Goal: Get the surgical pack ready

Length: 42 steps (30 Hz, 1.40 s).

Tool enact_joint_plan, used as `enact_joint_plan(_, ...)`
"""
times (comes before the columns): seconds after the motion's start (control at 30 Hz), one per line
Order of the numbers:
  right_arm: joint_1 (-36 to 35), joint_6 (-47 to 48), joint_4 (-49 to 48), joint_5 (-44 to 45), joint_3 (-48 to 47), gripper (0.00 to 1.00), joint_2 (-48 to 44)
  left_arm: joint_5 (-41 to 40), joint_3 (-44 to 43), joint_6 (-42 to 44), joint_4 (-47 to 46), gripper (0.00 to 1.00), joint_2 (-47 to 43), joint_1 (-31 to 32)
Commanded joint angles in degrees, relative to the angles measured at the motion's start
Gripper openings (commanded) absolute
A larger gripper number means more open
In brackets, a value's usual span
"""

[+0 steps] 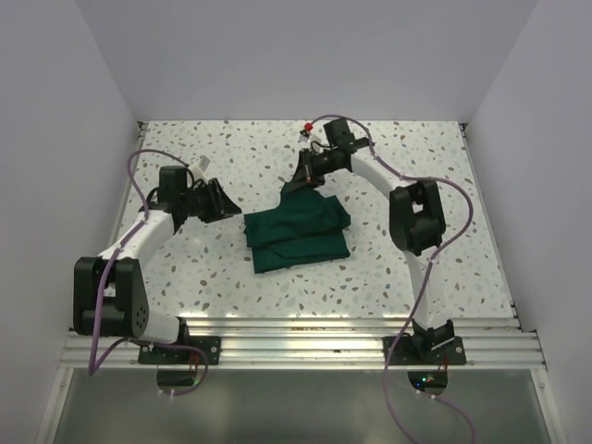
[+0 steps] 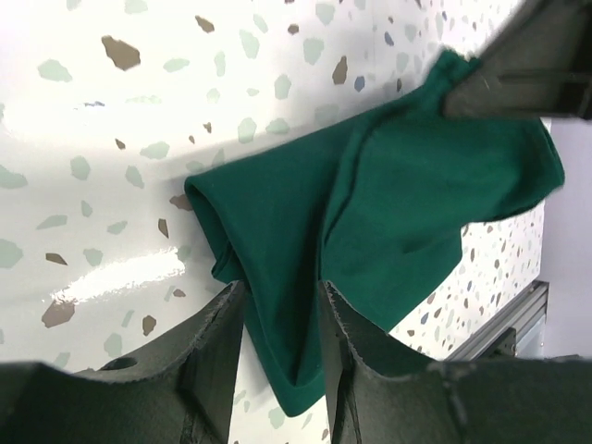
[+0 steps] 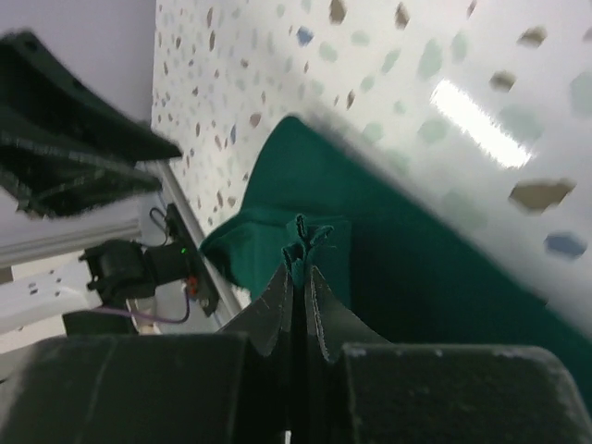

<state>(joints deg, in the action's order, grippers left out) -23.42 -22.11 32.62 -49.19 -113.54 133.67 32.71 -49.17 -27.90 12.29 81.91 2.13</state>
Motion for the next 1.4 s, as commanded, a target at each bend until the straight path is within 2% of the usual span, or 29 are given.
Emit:
enact_joint_plan(0.0,-0.75,-1.18,-0.63,-2.84,8.22,0.00,-12.44,-0.54,-3.92,-1.10,1.68,0.41,-2.63,-0.99)
enact_joint_plan(0.17,-2.86,1.62,0.51,-1.35,21.76,0.00,-23.61,0.25,-3.13,-3.12,0.72,0.40,-3.33,-0.99)
enact_joint_plan(0.3,-4.00,3.64,0.34,-0.12,33.96,0.08,-28.63,1.74,-1.46,-4.09,-0.25,0.40,-3.34,-0.99)
enact_joint_plan(0.33,-4.35,4.00,0.34,0.14,35.73,0.19,-29.33,2.09,-1.28,-4.09,-0.25,0.40,-3.25,-0.99)
enact_joint_plan(0.4,-4.79,4.97,0.86,0.32,39.87,0.32,-31.00,3.41,-1.28,-3.74,0.18,0.40,-2.63,-0.99)
enact_joint_plan(0.43,-4.97,5.06,1.56,0.32,41.01,0.43,-31.53,3.85,-1.37,-3.48,0.62,0.40,-2.28,-0.99)
enact_joint_plan(0.53,-5.14,5.93,4.01,1.10,44.01,0.54,-34.08,5.17,-2.07,-2.42,1.94,0.40,-1.49,-0.90)
enact_joint_plan(0.57,-4.97,6.37,4.81,2.42,44.01,0.63,-34.87,5.87,-2.33,-2.07,2.20,0.40,-1.23,-0.81)
enact_joint_plan(0.7,-2.25,3.31,4.04,8.49,40.42,0.71,-38.39,8.77,-3.13,-2.16,1.51,0.40,0.27,1.11)
enact_joint_plan(0.77,0.90,-0.10,2.72,12.07,38.49,0.70,-38.22,10.43,-3.65,-2.94,-0.07,0.38,1.32,2.78)
enact_joint_plan(0.8,2.14,-1.43,2.01,12.62,38.30,0.64,-38.04,10.62,-4.00,-3.30,-0.43,0.37,2.45,3.75)
enact_joint_plan(0.83,3.46,-2.84,-0.43,12.28,38.30,0.63,-37.52,10.62,-4.27,-3.74,-1.47,0.37,3.08,5.58)
enact_joint_plan(0.97,10.31,-6.72,-2.56,10.52,36.90,0.61,-34.36,12.28,-3.75,-9.26,-7.71,0.36,5.88,7.71)
enact_joint_plan(1.03,11.20,-6.63,-4.39,9.12,36.46,0.61,-32.25,13.34,-3.74,-10.59,-10.87,0.36,7.21,8.06)
enact_joint_plan(1.1,11.55,-9.08,-7.64,4.03,36.11,0.59,-30.32,14.66,-3.83,-12.96,-14.55,0.36,9.31,8.06)
enact_joint_plan(1.2,11.55,-17.68,-20.96,-0.37,37.24,0.41,-27.32,15.98,-5.32,-15.34,-18.09,0.35,13.18,8.06)
enact_joint_plan(1.27,11.55,-20.07,-23.65,-0.73,37.25,0.26,-24.79,16.42,-6.29,-17.09,-20.37,0.33,16.07,7.98)
enact_joint_plan(1.37,11.73,-18.42,-23.40,-1.79,36.89,0.18,-21.88,16.86,-6.73,-19.37,-23.54,0.29,20.20,8.06)
